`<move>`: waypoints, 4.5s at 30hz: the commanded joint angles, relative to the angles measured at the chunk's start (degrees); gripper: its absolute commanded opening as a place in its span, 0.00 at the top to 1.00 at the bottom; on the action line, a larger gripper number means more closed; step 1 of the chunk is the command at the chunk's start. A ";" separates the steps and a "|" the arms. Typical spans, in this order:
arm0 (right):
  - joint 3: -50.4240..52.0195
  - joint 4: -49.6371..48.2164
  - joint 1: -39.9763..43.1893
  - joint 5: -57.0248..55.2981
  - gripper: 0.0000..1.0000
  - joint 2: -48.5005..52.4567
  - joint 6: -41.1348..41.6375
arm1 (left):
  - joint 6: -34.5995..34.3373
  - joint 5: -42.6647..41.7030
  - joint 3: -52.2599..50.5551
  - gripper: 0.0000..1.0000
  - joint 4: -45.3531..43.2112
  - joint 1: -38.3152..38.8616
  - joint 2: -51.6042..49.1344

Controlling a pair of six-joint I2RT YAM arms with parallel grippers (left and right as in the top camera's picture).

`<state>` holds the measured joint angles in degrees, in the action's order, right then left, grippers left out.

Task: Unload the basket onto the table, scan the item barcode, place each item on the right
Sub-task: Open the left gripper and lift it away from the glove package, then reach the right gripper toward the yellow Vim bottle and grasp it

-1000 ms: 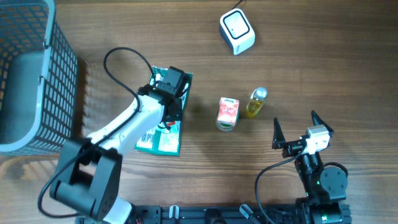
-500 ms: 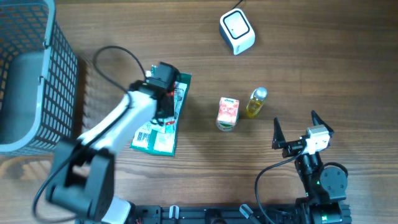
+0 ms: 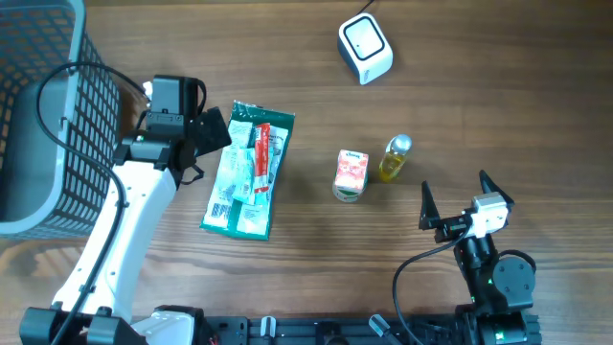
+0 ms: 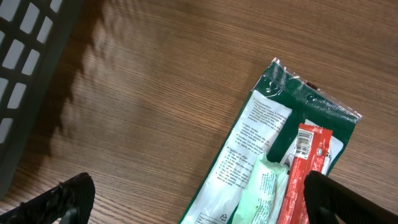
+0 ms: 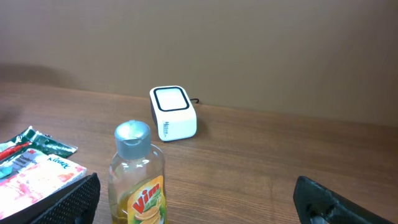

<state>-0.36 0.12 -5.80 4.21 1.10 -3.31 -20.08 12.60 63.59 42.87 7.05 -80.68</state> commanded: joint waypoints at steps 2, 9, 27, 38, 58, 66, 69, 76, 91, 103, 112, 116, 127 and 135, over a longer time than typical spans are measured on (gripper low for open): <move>0.07 -0.17 0.04 -0.70 0.00 -0.68 0.37 | 0.11 0.74 0.37 0.00 -0.13 -0.20 -0.22; 0.07 -0.17 0.04 -0.70 0.00 -0.68 0.35 | 0.13 0.72 0.37 0.00 -0.13 -0.20 -0.22; 0.07 -0.20 0.04 -0.70 0.00 -0.68 0.35 | 0.11 0.74 0.37 0.00 -0.13 -0.20 -0.22; 0.07 -0.17 0.04 -0.70 0.00 -0.68 0.35 | 0.11 0.72 0.37 0.00 -0.13 -0.20 -0.22; -2.01 -0.20 0.04 5.22 0.00 -0.68 30.64 | 0.13 0.72 0.37 0.00 -0.13 -0.20 -0.22; -19.80 14.05 0.04 8.57 0.00 0.52 27.56 | 0.11 0.72 0.37 0.00 -0.13 -0.20 -0.22; -28.13 19.06 0.04 8.59 0.00 3.72 25.55 | 0.11 0.74 0.37 0.00 -0.13 -0.20 -0.22; -55.76 40.46 0.04 9.92 0.00 23.19 18.71 | 0.11 0.74 0.37 0.00 -0.13 -0.20 -0.22; -71.63 63.63 0.04 15.47 0.00 61.86 16.68 | 0.11 0.74 0.37 0.00 -0.13 -0.20 -0.22; -71.63 58.16 -0.17 16.96 0.00 83.91 24.22 | 0.11 0.72 0.37 0.00 -0.13 -0.20 -0.22; -71.54 55.10 -7.80 -1.60 0.00 84.65 37.13 | 0.11 0.72 0.37 0.00 -0.13 -0.20 -0.22; -71.54 54.34 -11.32 -6.16 0.00 86.75 41.05 | 0.11 0.72 0.37 0.00 -0.13 -0.20 -0.22; -71.52 53.22 -11.54 -4.52 0.03 93.20 41.00 | 0.11 0.74 0.37 0.00 -0.13 -0.20 -0.22; -71.52 52.59 -11.54 -4.57 0.15 94.82 41.00 | 0.11 0.72 0.37 0.00 -0.13 -0.20 -0.22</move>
<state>-71.33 53.01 -17.17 -0.16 95.13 37.36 -20.08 12.60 63.59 42.87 7.05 -80.73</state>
